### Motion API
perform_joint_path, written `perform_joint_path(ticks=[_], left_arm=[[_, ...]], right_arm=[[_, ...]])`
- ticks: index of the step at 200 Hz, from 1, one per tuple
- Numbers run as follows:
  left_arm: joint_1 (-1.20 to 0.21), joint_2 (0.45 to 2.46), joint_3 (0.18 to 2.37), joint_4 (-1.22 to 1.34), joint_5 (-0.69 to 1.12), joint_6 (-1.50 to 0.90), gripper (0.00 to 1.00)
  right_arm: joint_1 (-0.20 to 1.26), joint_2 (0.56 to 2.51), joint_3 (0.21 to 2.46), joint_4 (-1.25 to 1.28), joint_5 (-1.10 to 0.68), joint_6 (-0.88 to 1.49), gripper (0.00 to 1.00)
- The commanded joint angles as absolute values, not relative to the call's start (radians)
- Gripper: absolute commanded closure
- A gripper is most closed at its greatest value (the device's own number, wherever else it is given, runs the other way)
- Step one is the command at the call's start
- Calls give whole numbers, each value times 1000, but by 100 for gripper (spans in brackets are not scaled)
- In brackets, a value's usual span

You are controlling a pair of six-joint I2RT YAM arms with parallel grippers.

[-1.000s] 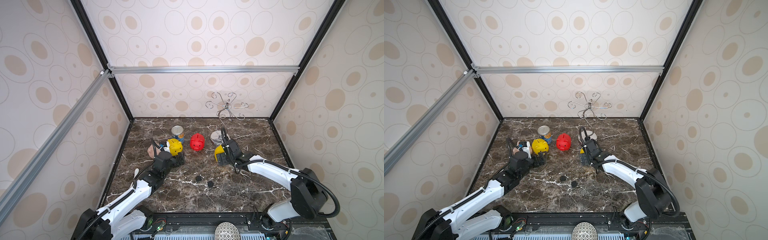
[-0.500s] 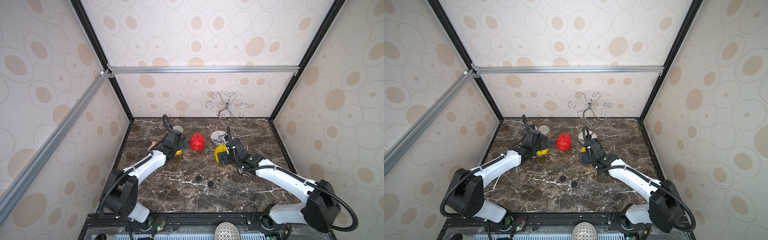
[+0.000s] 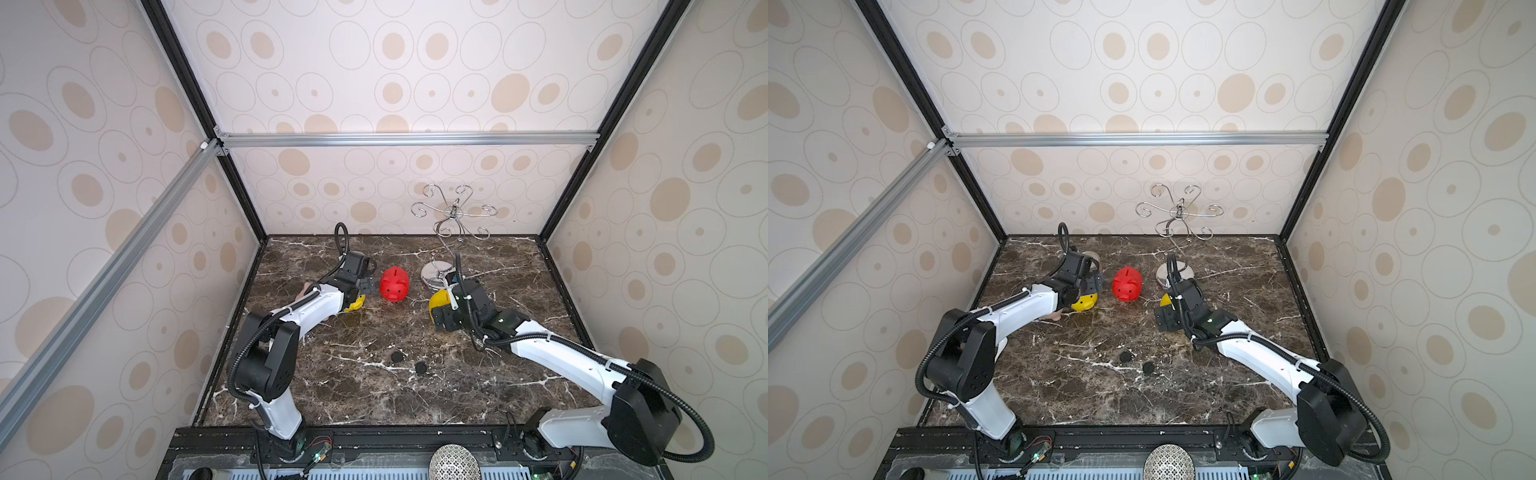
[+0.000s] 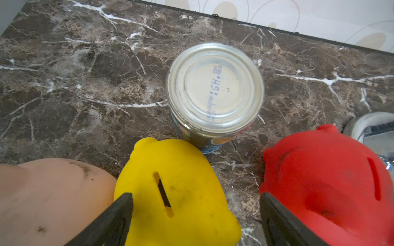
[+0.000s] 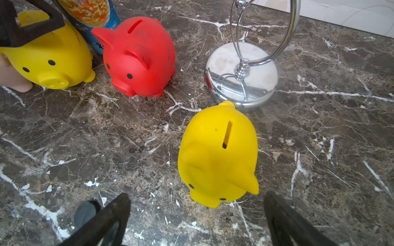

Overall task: Open piggy banks
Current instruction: Adjust the piggy bank at the center of the board.

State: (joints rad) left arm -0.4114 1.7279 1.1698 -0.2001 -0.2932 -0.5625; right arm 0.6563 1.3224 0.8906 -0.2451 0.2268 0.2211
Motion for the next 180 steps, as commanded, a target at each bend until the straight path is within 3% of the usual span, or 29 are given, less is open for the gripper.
perform_joint_path(ticks=[1,81,180], left_arm=[[-408,1759,1176,-236,-265,-519,10],[-423,1684,1063,-245,-127,-477,18],[-510,1556,886,-268,-28,-511,18]], right_arm=[[660,1307,879,-228,213,204,1],[661,1300,883,-227,214,197,0],[661,1268,889,-239,199,200,0]])
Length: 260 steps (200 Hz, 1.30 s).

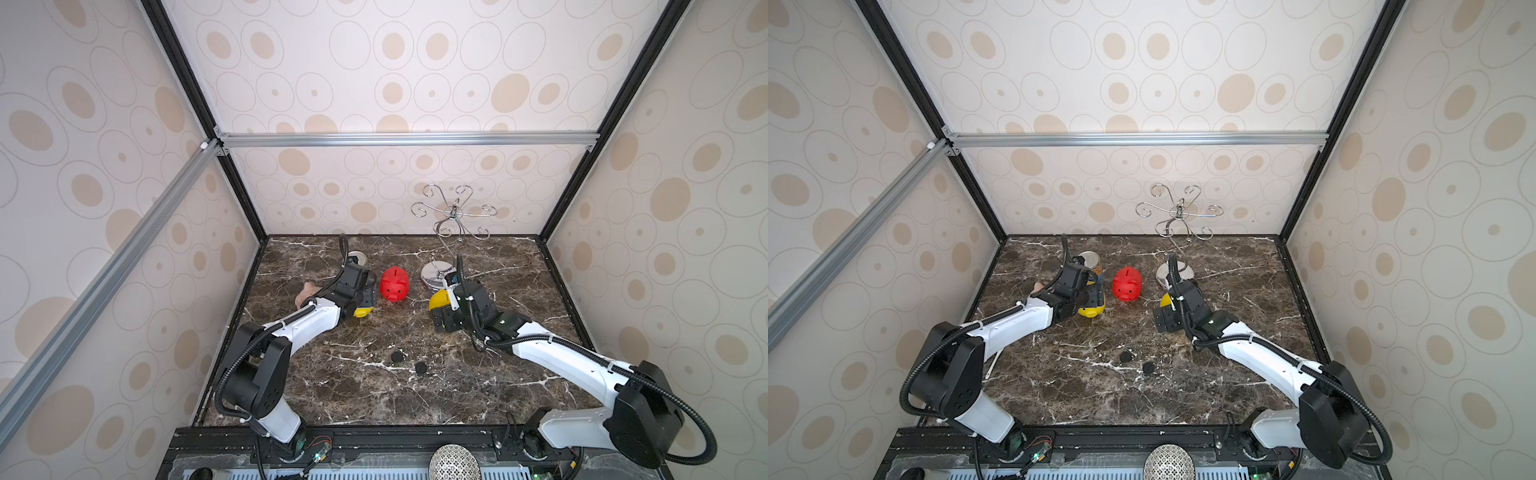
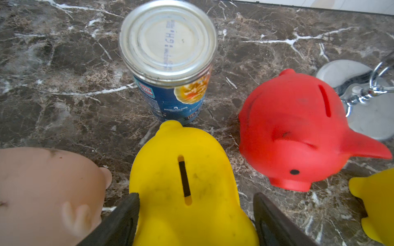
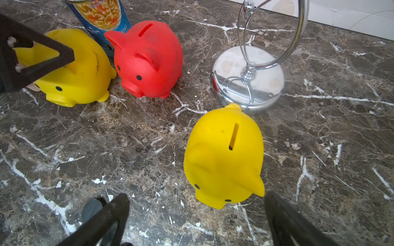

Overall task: Open piggy banks
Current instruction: Adjust the piggy bank at the center of the board, then move the piggy bank to the center of the board.

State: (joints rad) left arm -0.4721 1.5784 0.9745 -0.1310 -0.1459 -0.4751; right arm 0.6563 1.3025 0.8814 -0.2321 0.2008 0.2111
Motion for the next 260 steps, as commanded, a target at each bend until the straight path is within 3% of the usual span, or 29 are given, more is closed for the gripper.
perform_joint_path(ticks=[1,86,113,141,196,260], left_arm=[[-511,1553,885,-268,-27,-512,18],[-535,1367,899,-348,-22,-524,17],[-529,1301,921,-351,-82,-513,10],[-490,1403,1020,-324,-100,-459,7],[-469,1665,1153,-295,-120,-408,13],[-467,1623,1013,-239,-93,-432,22]], right_arm=[[661,1267,889,-239,198,200,0],[662,1282,891,-213,150,219,2],[687,1313,911,-206,127,219,3],[728,1367,963,-222,137,216,4],[732,1364,960,-224,152,221,5],[732,1338,941,-233,152,218,6]])
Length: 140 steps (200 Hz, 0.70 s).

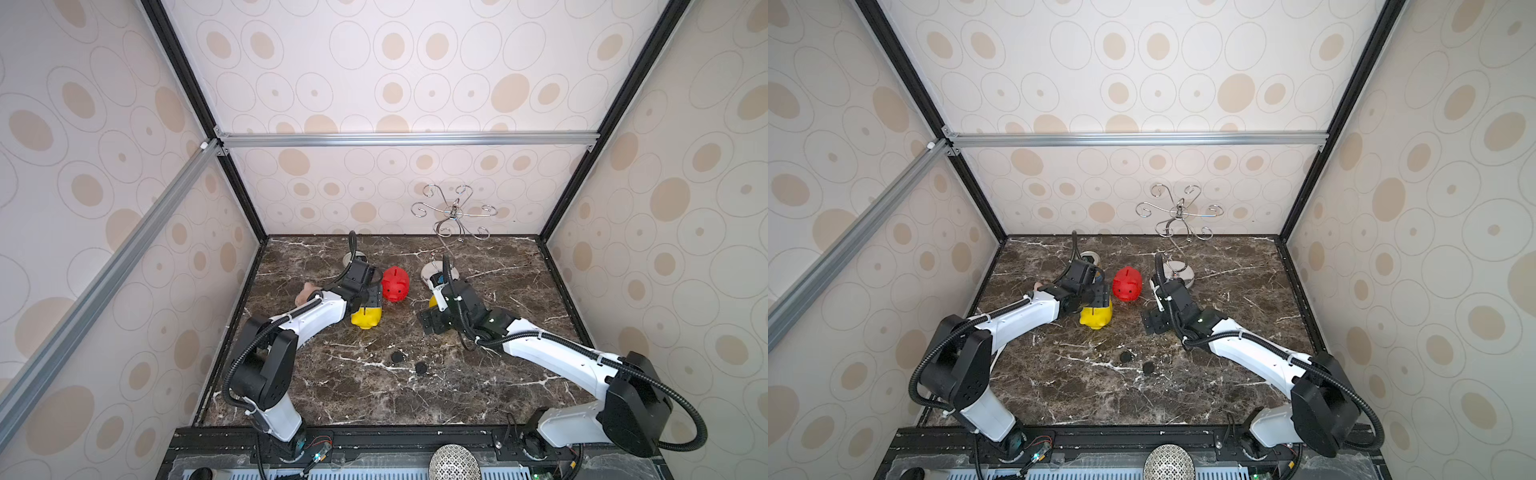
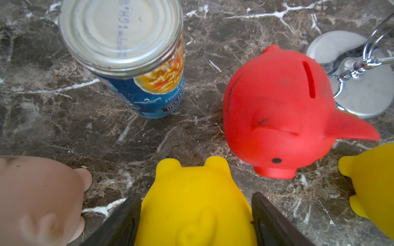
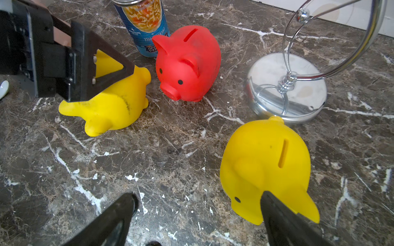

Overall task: Open piggy banks
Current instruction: Move the piggy bank to the center of the board.

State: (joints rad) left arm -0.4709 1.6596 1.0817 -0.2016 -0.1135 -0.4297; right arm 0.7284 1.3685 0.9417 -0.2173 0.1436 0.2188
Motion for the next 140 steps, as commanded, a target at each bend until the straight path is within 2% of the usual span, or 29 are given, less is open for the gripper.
perform_joint_path(ticks=[1,76,103,140], left_arm=[[-467,1620,1011,-241,-89,-432,22],[-534,1400,748,-212,-26,-586,23],[-554,1351,719,-202,9,-620,22],[-555,1359,804,-247,-4,-581,8]], right_arm=[[733,1338,941,-232,152,218,6],[769,1359,947,-215,110,213,9],[807,1376,951,-205,95,193,13],[849,1385,962,-201,87,192,14]])
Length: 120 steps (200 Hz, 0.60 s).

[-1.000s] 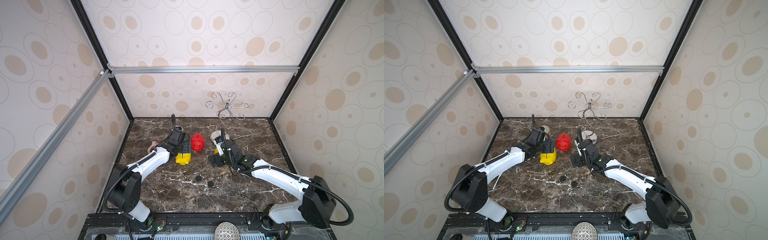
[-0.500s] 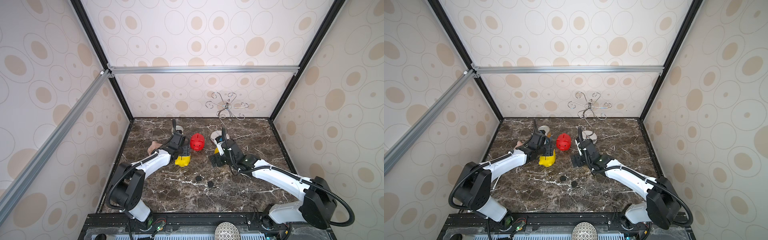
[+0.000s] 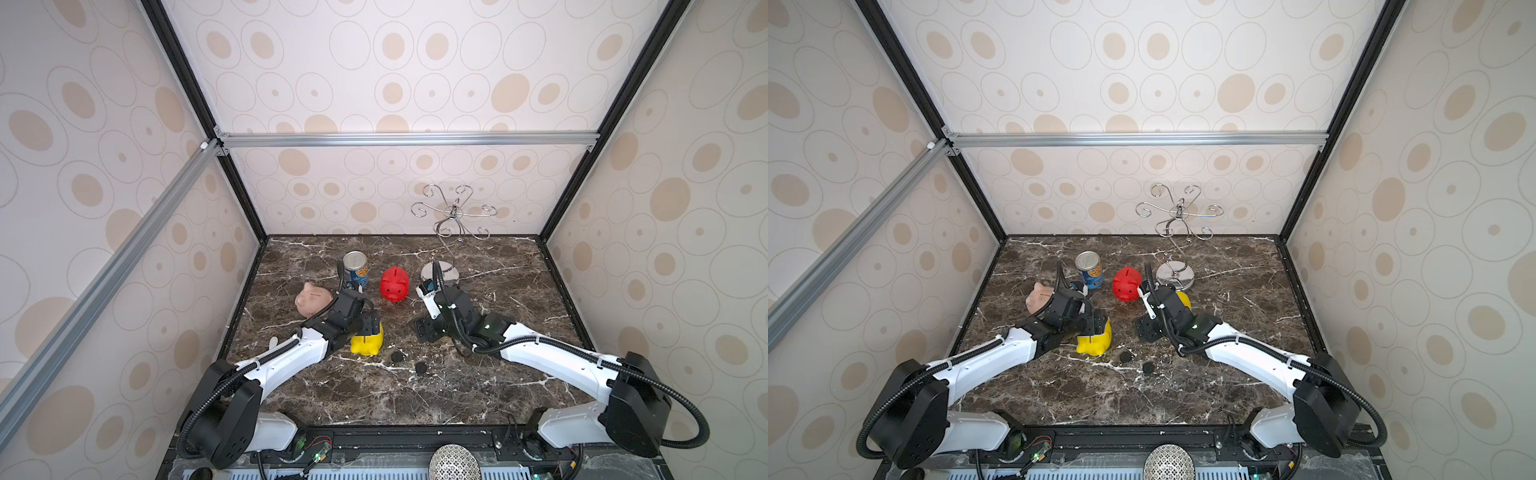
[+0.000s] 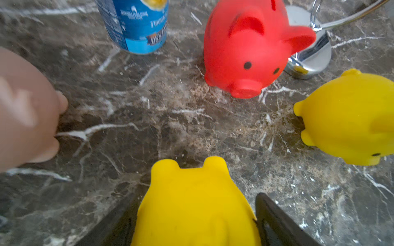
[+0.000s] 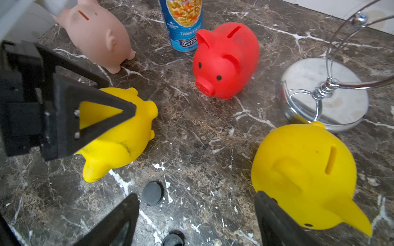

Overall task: Open piggy banks
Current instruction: Move the piggy bank to the center of the board, then adjust the piggy bank at the center of the board.

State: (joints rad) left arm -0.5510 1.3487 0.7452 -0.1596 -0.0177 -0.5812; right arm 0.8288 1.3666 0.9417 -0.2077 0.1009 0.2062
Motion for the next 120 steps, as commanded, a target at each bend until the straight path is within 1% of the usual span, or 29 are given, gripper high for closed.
perform_joint_path(ticks=[1,12,44,60,90,120], left_arm=[[-555,1360,808,-249,-4,-580,7],[-553,1359,841,-266,-6,-572,4],[-527,1263,873,-303,-84,-572,2],[-495,1184,832,-296,-129,-606,2],[-426,1048,712,-266,-166,-687,3],[-380,961,651,-264,-187,-709,3]], right_arm=[[849,1386,962,-199,87,193,14],[855,1393,969,-202,87,192,14],[916,1427,1001,-201,119,205,11],[949,1468,1029,-194,129,235,9],[1004,1571,1115,-173,131,288,9],[1017,1684,1206,-168,143,391,9]])
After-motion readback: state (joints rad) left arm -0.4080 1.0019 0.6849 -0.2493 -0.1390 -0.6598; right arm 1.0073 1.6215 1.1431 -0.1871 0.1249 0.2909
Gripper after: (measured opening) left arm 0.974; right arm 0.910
